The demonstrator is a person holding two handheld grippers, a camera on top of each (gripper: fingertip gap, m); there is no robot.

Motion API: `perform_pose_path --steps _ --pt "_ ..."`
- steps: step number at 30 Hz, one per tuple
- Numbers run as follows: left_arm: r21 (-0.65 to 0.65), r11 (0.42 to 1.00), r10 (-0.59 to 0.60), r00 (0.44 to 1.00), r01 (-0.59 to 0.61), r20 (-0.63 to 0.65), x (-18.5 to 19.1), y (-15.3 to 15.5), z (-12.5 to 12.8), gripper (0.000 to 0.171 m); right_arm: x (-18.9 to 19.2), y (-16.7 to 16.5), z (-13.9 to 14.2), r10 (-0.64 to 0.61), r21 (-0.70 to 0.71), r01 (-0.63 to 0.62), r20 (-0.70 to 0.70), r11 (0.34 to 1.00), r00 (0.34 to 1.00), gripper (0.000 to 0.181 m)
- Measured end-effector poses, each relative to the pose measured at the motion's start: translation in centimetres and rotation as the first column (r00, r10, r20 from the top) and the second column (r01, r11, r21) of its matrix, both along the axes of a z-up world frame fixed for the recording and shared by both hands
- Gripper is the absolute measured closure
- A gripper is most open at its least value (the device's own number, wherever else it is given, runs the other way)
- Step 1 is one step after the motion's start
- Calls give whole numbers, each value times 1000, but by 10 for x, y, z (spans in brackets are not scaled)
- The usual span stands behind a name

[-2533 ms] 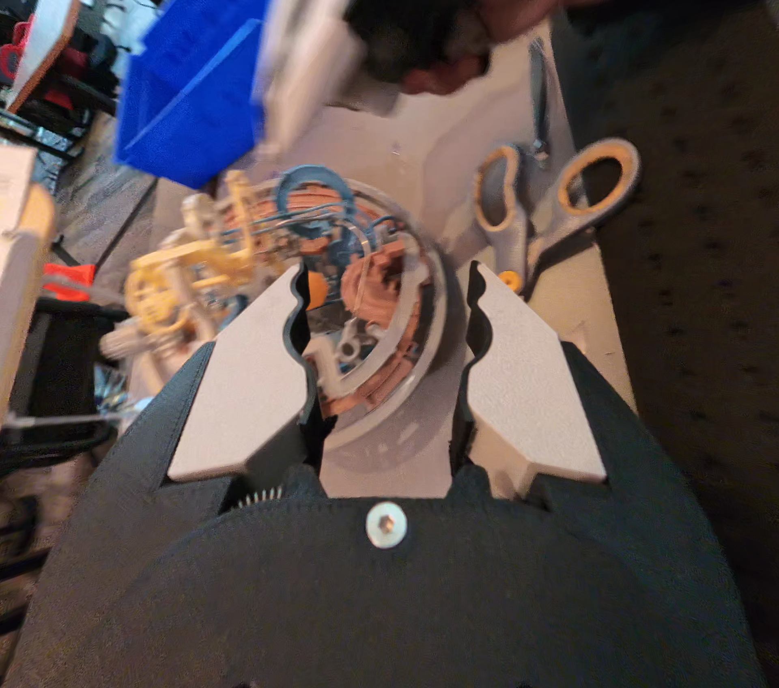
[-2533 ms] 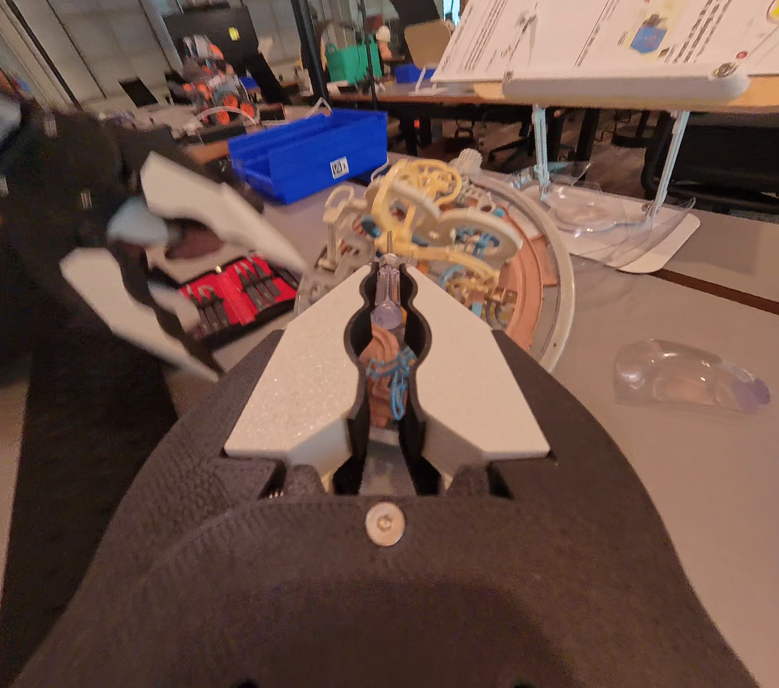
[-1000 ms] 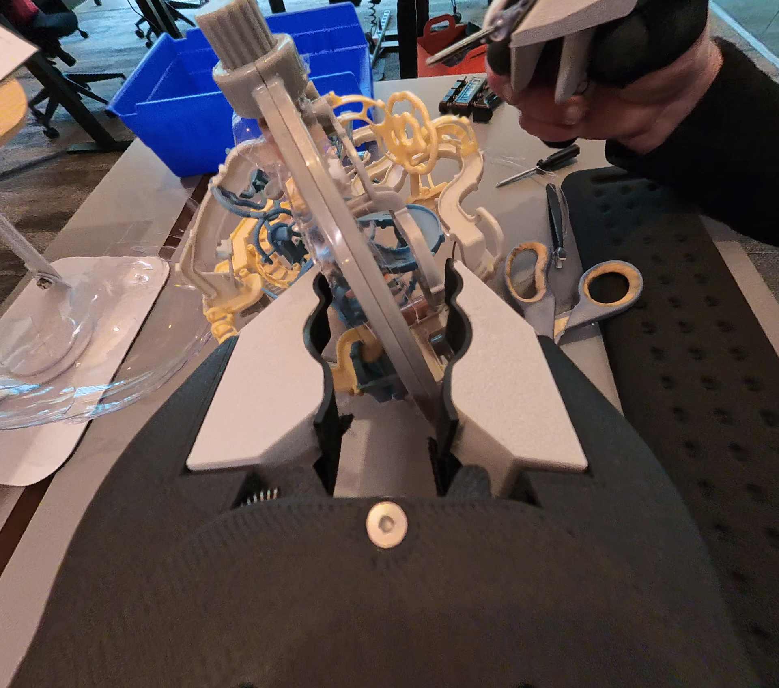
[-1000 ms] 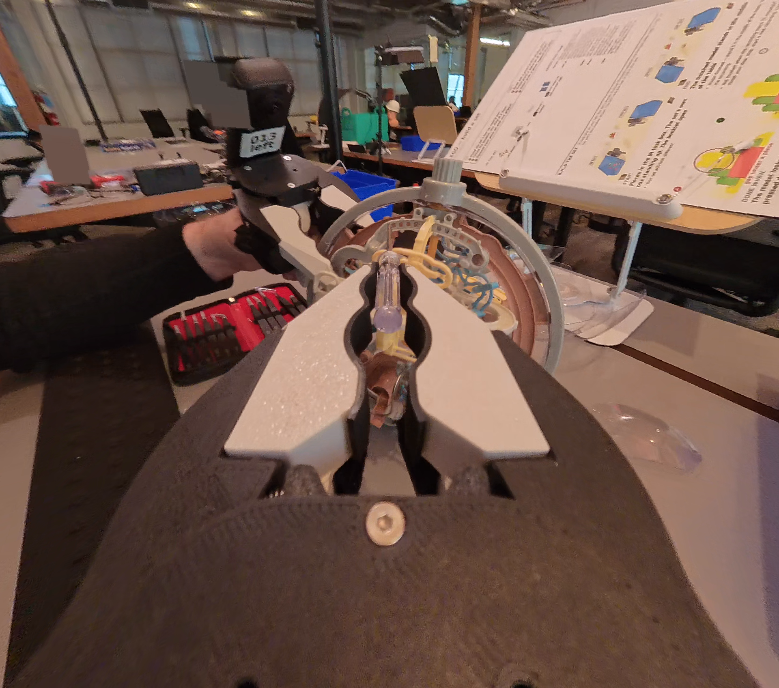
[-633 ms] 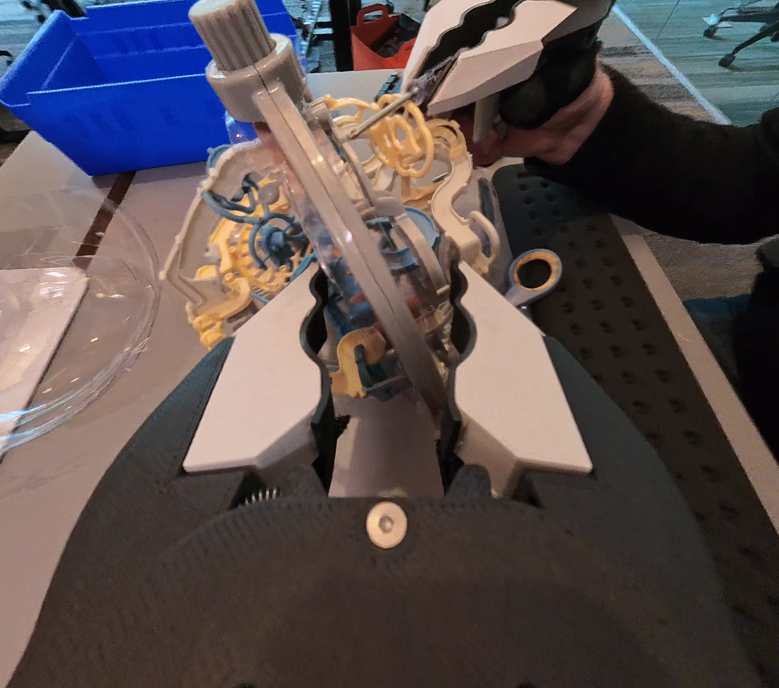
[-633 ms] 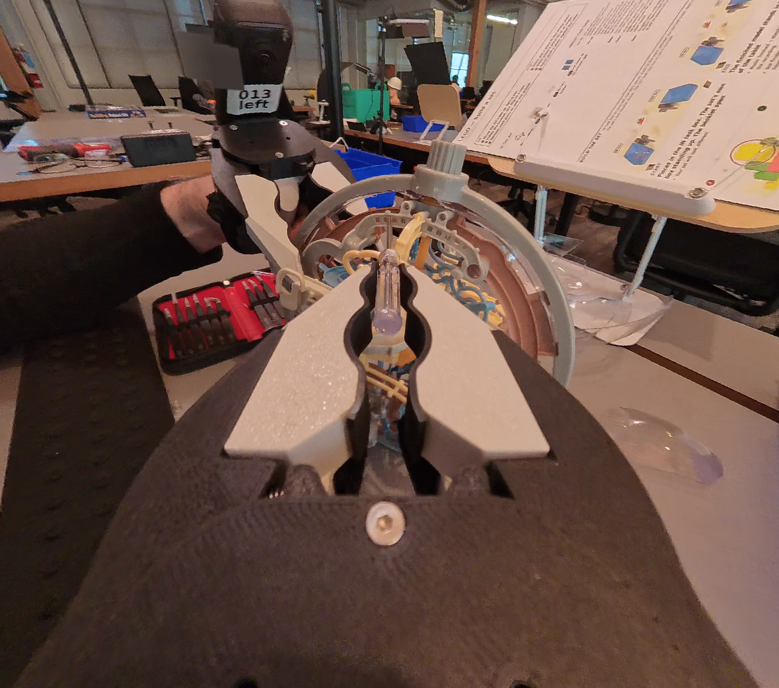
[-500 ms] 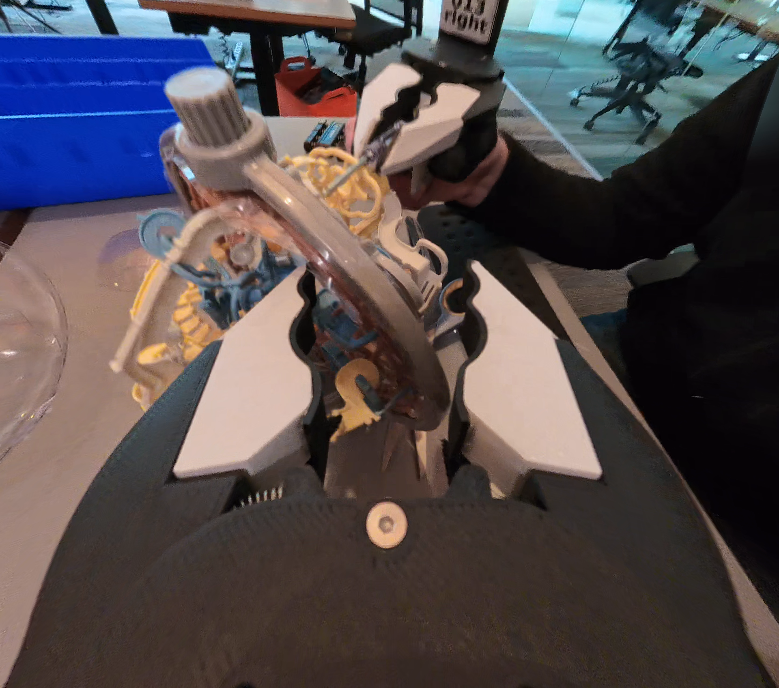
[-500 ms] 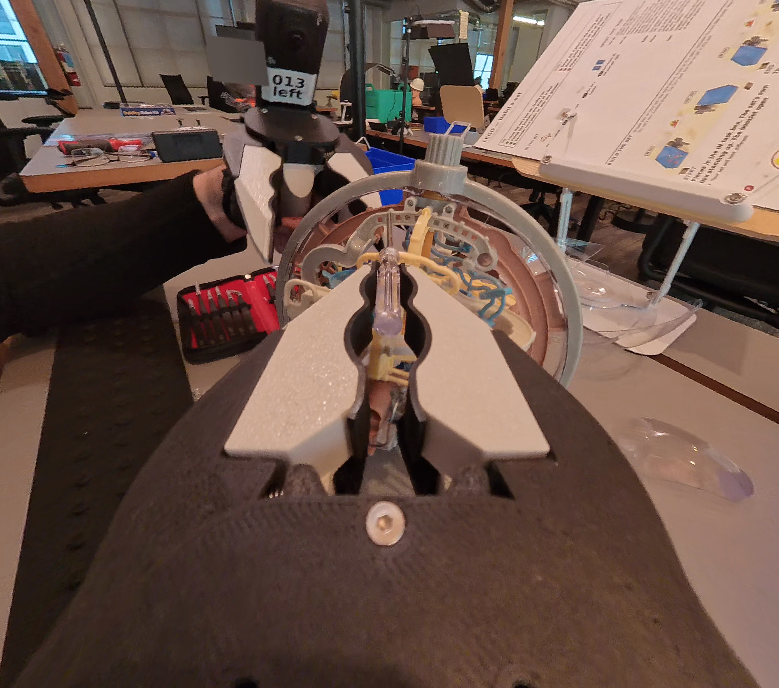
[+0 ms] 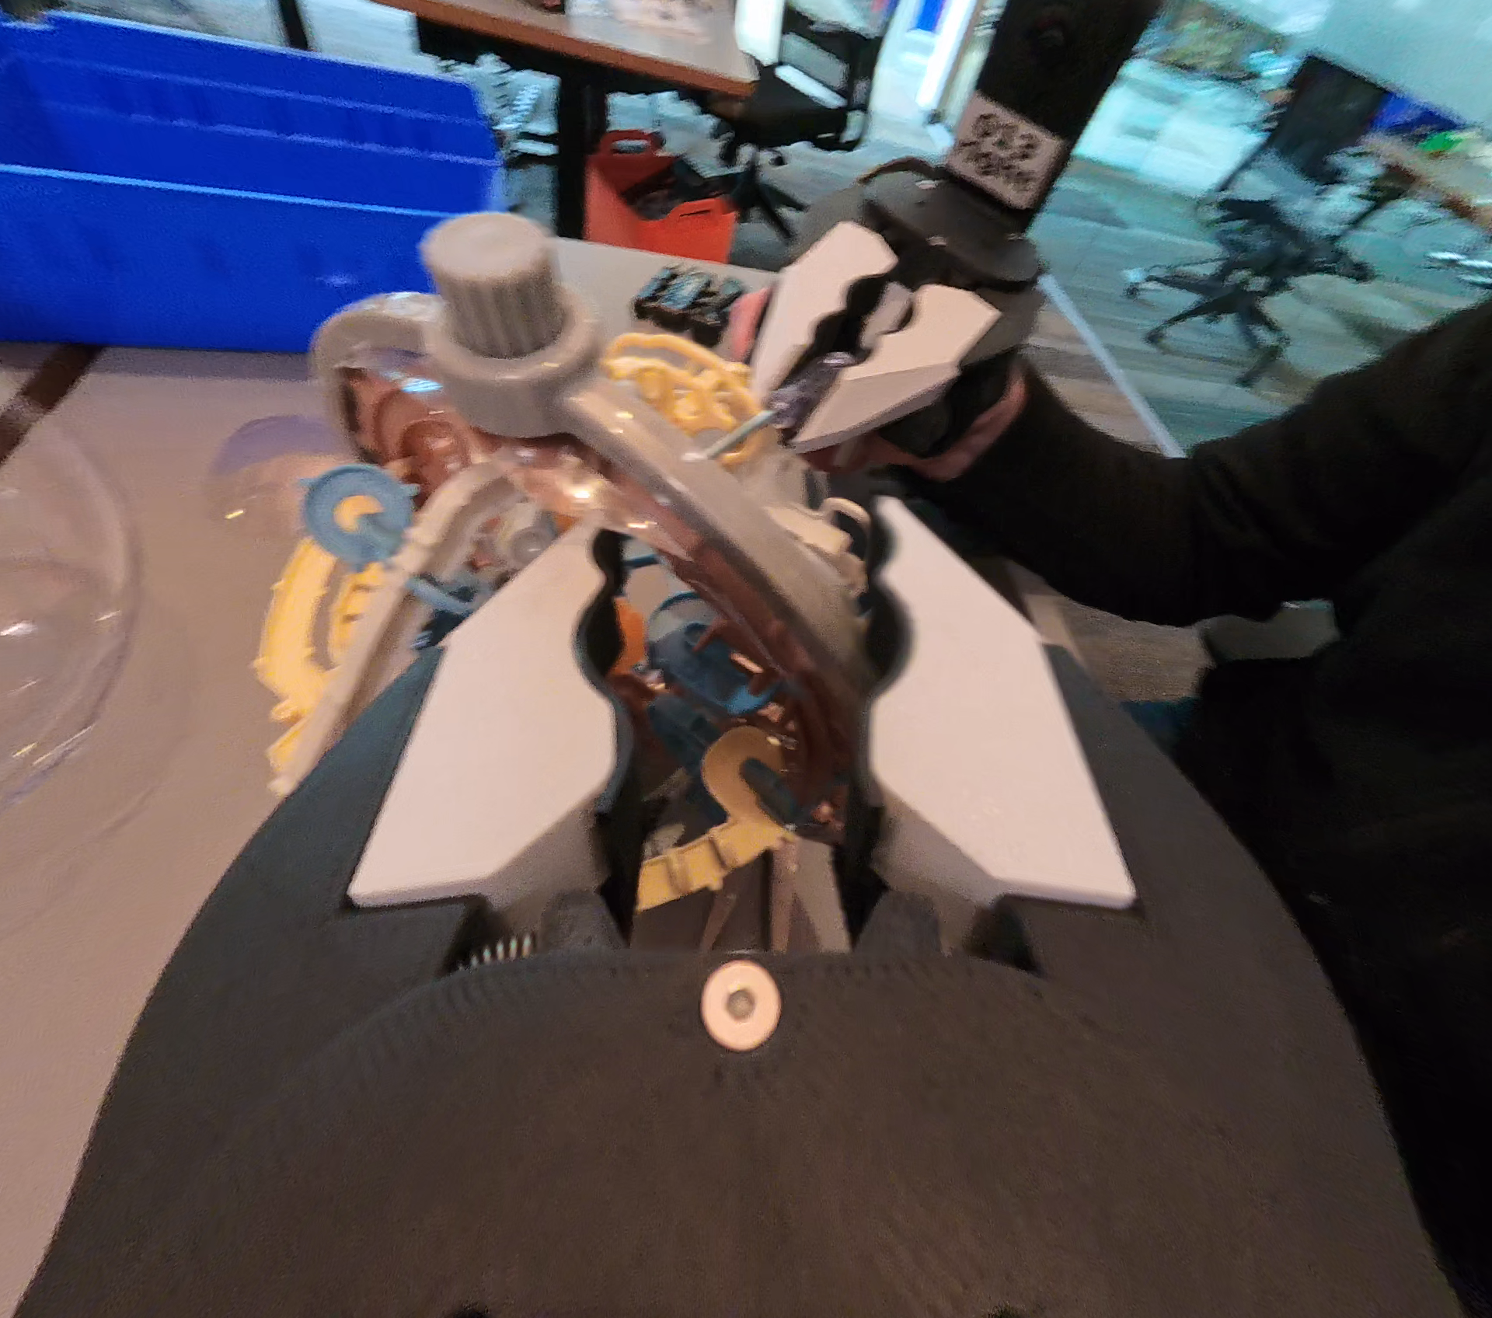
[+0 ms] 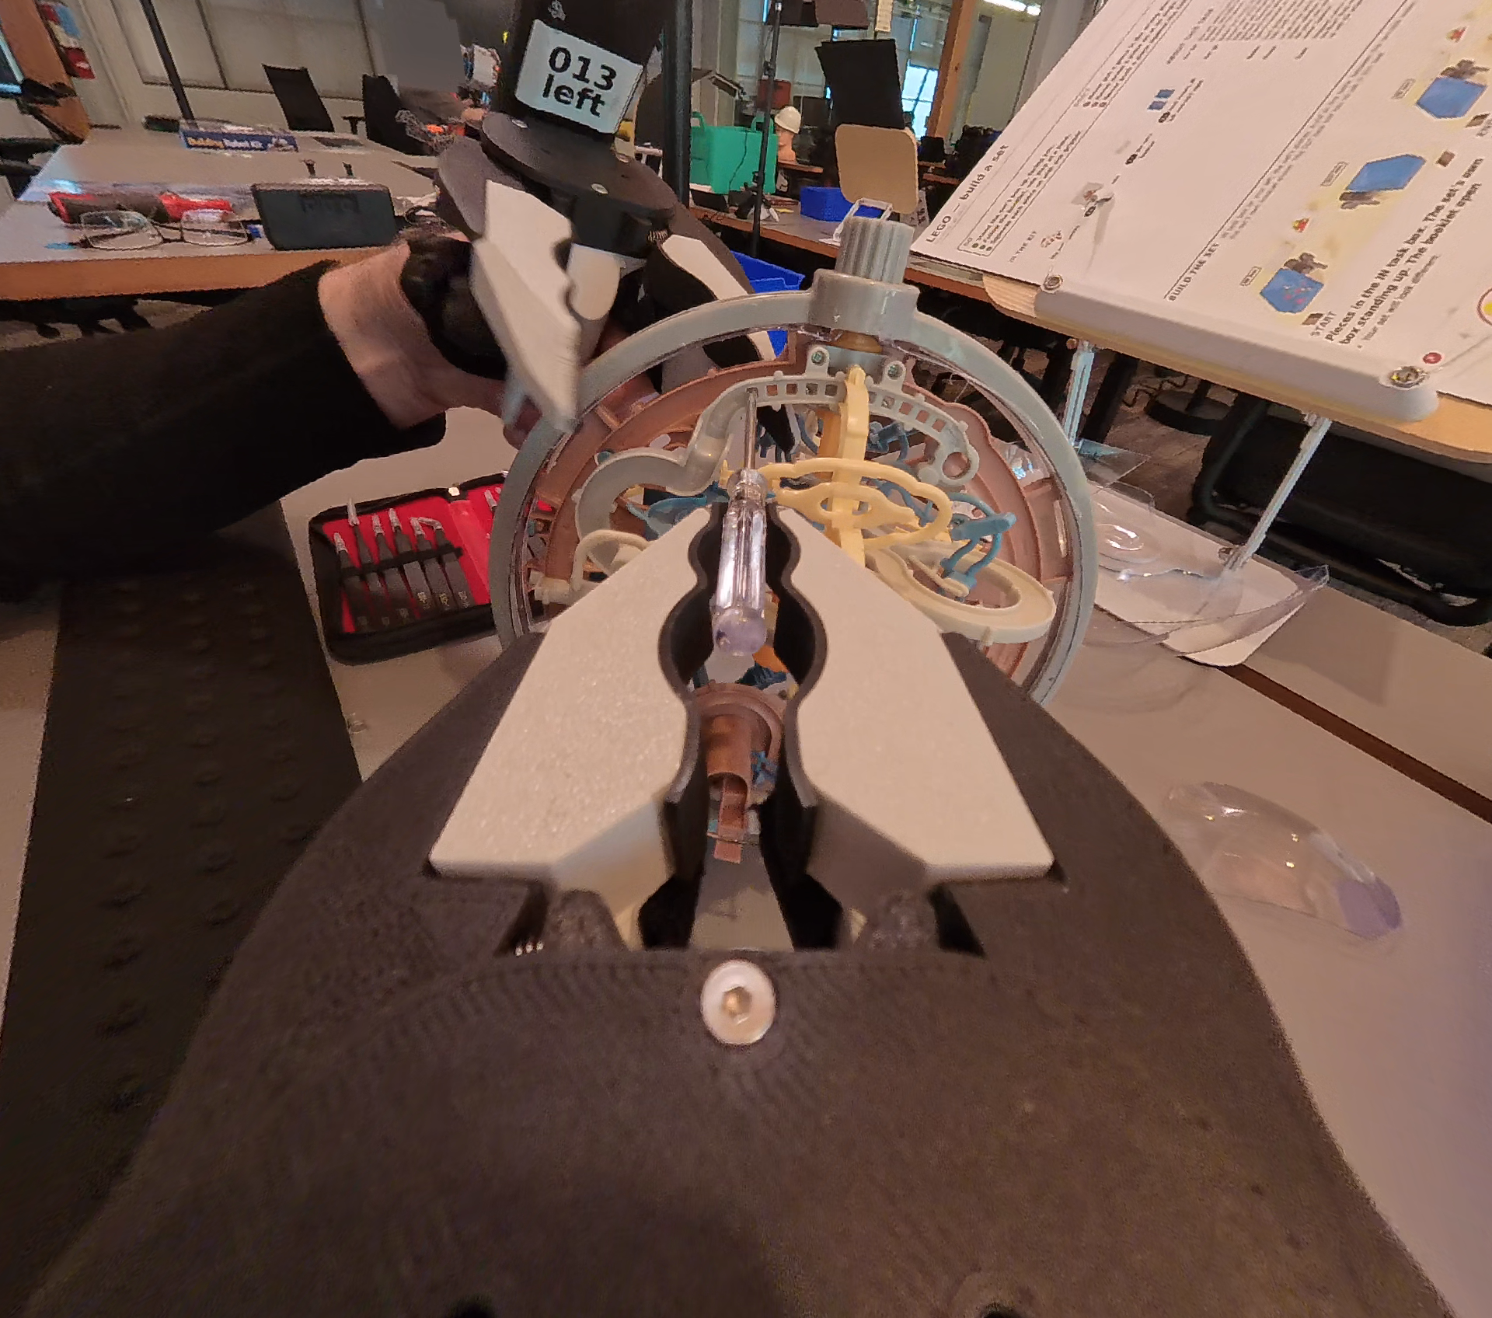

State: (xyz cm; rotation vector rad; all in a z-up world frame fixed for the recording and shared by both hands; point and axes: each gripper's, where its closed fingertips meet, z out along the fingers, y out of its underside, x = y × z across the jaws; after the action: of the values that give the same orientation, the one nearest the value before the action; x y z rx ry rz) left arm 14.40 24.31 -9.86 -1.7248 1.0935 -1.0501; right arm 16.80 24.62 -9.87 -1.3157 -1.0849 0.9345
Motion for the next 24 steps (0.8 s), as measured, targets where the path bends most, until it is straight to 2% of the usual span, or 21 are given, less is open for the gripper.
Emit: perform_pose_path --steps 4,7,12,15,20,24 --pt "-44 999 14 1000 -12 27 -3 3 0 129 -2 -3 -2 -14 28 14 27 1000 1000 174" --pt "-22 1000 17 1000 -17 9 -6 7 -8 139 -4 -6 -5 -35 60 31 56 998 998 174" --pt "-16 1000 11 1000 -11 23 -4 8 -14 145 6 -11 7 -63 76 61 29 995 998 174" --pt "-2 1000 15 999 -15 37 -1 9 -16 149 14 -8 13 -124 85 121 32 989 992 174" --pt "44 998 38 999 -38 13 6 10 -16 149 17 -4 9 -206 121 193 108 974 973 175" --pt "82 995 63 998 -61 -23 11 9 -17 149 16 -3 10 -221 108 211 101 972 970 174"
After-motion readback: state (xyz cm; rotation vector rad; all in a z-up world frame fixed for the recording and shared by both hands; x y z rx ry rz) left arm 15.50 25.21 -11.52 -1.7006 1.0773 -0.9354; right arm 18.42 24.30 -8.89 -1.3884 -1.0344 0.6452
